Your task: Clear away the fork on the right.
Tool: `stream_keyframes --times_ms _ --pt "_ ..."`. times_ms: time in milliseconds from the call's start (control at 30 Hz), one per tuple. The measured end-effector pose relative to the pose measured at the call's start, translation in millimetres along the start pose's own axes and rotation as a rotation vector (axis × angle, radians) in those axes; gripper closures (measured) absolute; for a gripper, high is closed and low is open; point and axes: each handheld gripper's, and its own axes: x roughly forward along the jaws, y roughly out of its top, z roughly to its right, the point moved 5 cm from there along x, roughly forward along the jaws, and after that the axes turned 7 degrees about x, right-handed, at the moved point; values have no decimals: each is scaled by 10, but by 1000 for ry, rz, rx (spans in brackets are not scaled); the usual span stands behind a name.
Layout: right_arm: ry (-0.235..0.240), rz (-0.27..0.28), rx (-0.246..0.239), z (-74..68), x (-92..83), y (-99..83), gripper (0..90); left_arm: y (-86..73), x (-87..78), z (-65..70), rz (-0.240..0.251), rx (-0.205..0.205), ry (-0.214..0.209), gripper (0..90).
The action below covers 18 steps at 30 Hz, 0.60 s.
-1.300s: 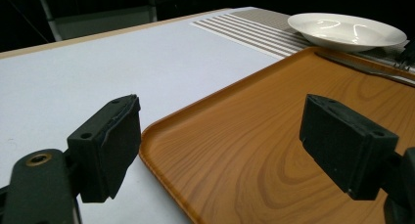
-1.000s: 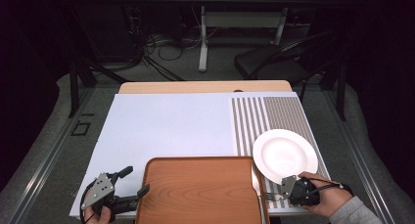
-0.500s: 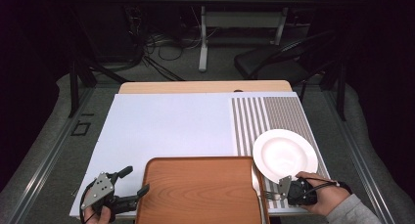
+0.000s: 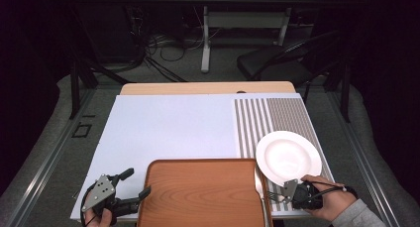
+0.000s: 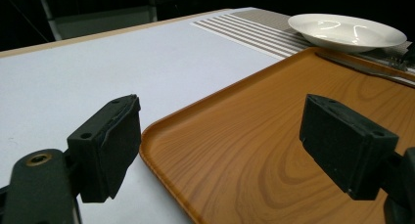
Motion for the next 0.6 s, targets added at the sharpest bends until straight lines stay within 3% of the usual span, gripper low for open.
stream_keyframes --times_ms 100,267,600 --pt "14 33 47 -2 -38 13 850 -1 2 1 -1 1 -3 160" --pt "5 66 71 28 -93 28 851 -1 1 1 -1 1 -3 160" --pt "-33 62 142 36 -196 58 851 -1 1 2 -1 1 -3 160"
